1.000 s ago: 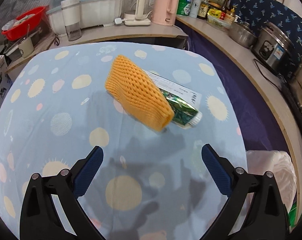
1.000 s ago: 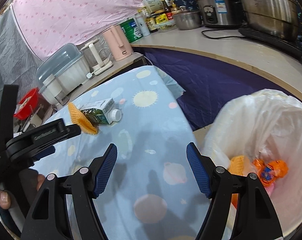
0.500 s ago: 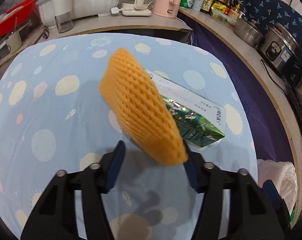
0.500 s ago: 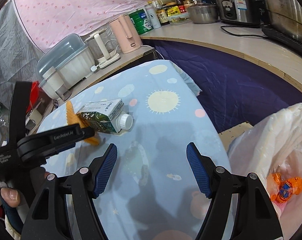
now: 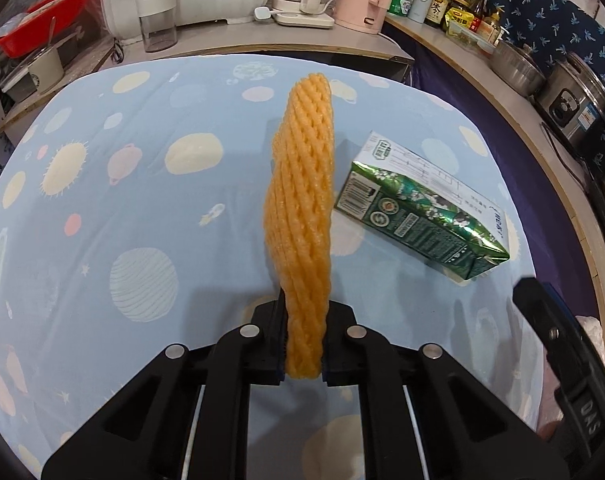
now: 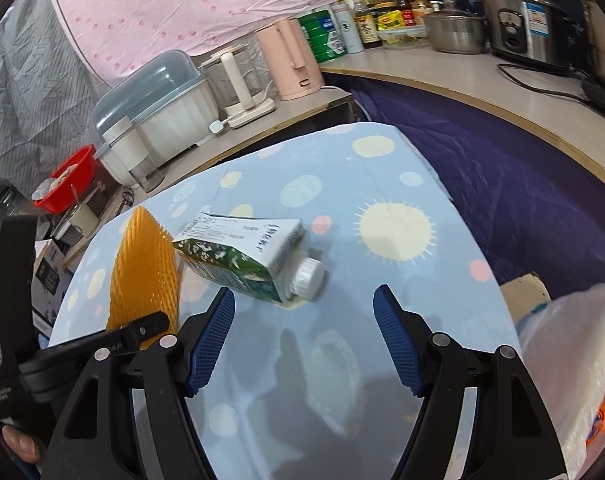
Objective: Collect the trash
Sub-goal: 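Grasp the remaining orange foam net with the left gripper and lift it, then grasp the green drink carton with the right gripper and lift it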
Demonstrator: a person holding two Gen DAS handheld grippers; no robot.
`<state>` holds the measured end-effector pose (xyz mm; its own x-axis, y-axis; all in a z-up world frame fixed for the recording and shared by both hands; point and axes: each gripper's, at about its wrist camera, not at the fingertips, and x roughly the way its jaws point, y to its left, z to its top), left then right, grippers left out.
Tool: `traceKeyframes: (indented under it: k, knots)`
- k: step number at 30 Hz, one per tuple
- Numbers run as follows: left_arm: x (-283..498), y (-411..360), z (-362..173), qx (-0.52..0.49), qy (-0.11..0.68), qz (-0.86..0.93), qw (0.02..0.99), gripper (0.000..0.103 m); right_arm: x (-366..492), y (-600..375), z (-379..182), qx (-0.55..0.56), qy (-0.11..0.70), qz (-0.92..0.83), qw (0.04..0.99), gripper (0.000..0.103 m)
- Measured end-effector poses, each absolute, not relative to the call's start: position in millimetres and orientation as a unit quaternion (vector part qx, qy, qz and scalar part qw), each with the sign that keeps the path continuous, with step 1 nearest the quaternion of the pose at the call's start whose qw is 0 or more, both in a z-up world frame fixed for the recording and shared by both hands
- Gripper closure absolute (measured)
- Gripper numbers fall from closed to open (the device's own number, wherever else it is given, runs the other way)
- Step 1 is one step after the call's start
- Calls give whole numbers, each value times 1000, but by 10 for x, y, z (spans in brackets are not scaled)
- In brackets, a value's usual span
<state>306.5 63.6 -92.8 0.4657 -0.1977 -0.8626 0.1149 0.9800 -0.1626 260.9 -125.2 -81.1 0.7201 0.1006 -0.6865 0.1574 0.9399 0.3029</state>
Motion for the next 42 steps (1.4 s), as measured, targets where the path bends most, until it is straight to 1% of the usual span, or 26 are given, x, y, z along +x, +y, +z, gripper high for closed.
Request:
traceKeyframes:
  k: [1,2,4,13,19,21,23,26,30,32,38,39,42]
  knots:
    - [3069,660,-931,-42,510,-93,854,92,2655,-1230,-811,167,374,-13,912,30]
    - [3078,673,-935,-42,510,-93,854,92,2708,-1207,-811,160,374,-9,914,24]
    - [3091,706,-945,-44,512,-95,852,92,2783,-1168,-823,149,374,-1,915,21]
    - [3147,796,-981,-53,518,-103,848,92,3181,-1058,-886,103,388,63,914,19]
    - [3155,786,-974,-53,516,-106,848,92,3331,-902,-963,83,424,117,894,18]
    - [3152,800,-973,-55,516,-106,848,92,3273,-829,-945,78,425,126,893,22]
    - [3135,814,-972,-57,517,-105,848,92,3203,-757,-930,74,430,133,890,35]
    - [3099,831,-978,-58,518,-105,847,92,3107,-630,-934,61,434,130,889,43]
    - [3054,871,-981,-60,519,-103,846,92,3070,-518,-969,48,438,110,891,43]
    - [3051,908,-989,-65,520,-101,845,92,3088,-495,-976,57,437,104,892,41]
    - [3043,1003,-996,-71,522,-95,845,92,3160,-415,-991,71,437,87,892,41]
    - [3042,1013,-995,-71,522,-95,845,92,3164,-406,-990,73,439,86,891,46]
    - [3024,1016,-975,-71,521,-95,845,92,3124,-404,-965,80,437,83,892,48]
